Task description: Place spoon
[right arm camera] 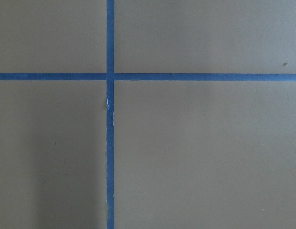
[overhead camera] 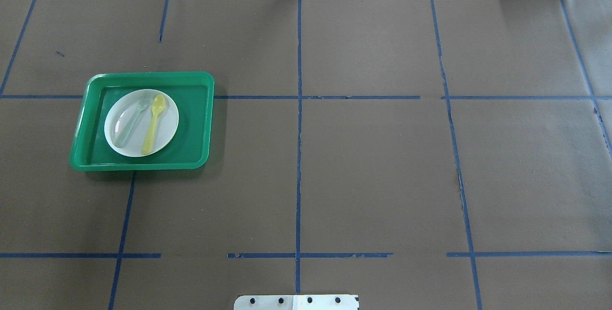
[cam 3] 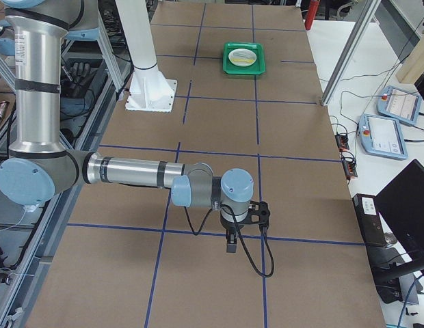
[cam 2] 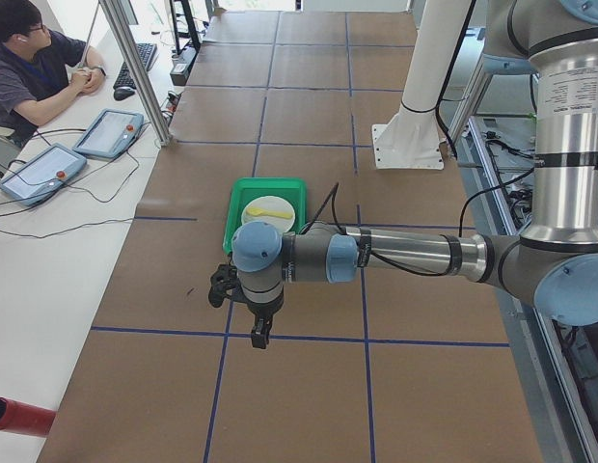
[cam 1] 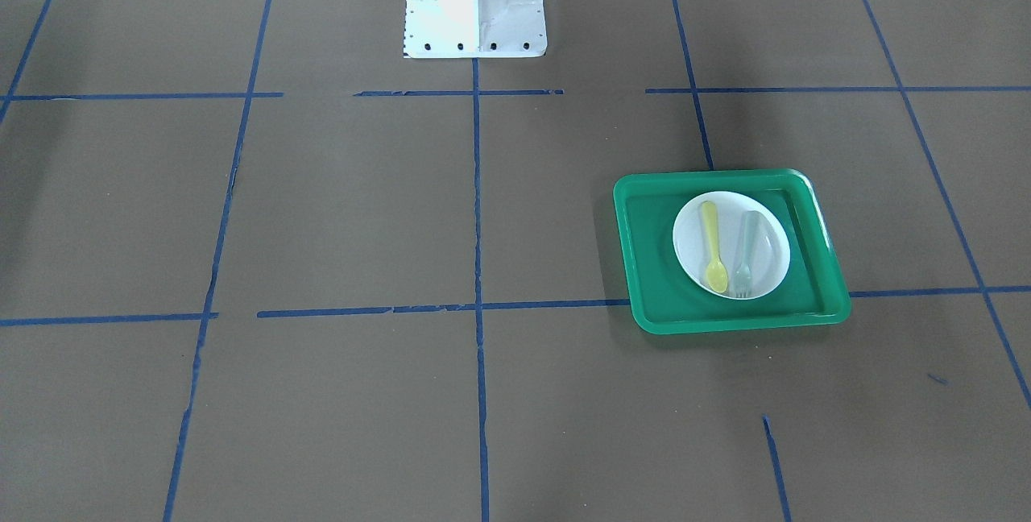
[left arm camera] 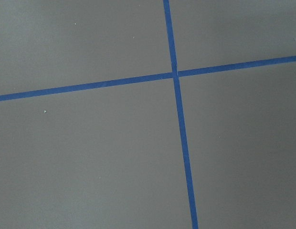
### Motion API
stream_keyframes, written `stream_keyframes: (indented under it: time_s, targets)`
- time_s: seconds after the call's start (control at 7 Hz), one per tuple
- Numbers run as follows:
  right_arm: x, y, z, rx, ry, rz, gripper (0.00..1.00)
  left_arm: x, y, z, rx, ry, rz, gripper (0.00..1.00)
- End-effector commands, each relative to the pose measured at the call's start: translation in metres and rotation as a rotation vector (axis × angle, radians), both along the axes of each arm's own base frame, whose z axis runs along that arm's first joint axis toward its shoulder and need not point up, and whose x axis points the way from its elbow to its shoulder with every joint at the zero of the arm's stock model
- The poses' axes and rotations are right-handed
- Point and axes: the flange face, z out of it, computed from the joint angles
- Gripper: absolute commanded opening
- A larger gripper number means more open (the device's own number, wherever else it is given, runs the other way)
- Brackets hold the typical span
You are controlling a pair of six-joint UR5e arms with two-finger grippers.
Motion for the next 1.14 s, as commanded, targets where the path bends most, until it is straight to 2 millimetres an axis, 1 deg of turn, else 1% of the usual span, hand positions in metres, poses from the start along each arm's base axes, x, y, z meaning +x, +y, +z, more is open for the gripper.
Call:
stream_keyframes:
  time_s: [0.0,0.29,0.43,0.57,0.71,0.86,1.0]
  targets:
    - [0.000,0.000,0.000,-0.001,0.000,0.000,1.00,0.000,0.000,0.002,-0.004,0.000,-0.001,1.00]
    - [0.000,0.000,0.000,0.001,0.000,0.000,1.00,0.002,-0.009,-0.015,0.052,-0.001,0.005,1.00]
    - [0.000,0.000,0.000,0.001,0.000,0.000,1.00,0.012,-0.021,-0.035,0.199,0.031,0.029,1.00]
    - [0.000,0.000,0.000,0.001,0.000,0.000,1.00,0.040,-0.024,-0.038,0.236,0.055,0.081,1.00]
    - [0.000,0.000,0.000,0.001,0.000,0.000,1.00,0.057,-0.029,-0.049,0.222,0.065,0.071,1.00]
    - [0.000,0.000,0.000,-0.001,0.000,0.000,1.00,0.084,-0.032,-0.079,0.224,0.085,0.037,1.00]
    - [0.000,0.000,0.000,0.001,0.000,0.000,1.00,0.118,-0.031,-0.105,0.210,0.111,0.020,1.00]
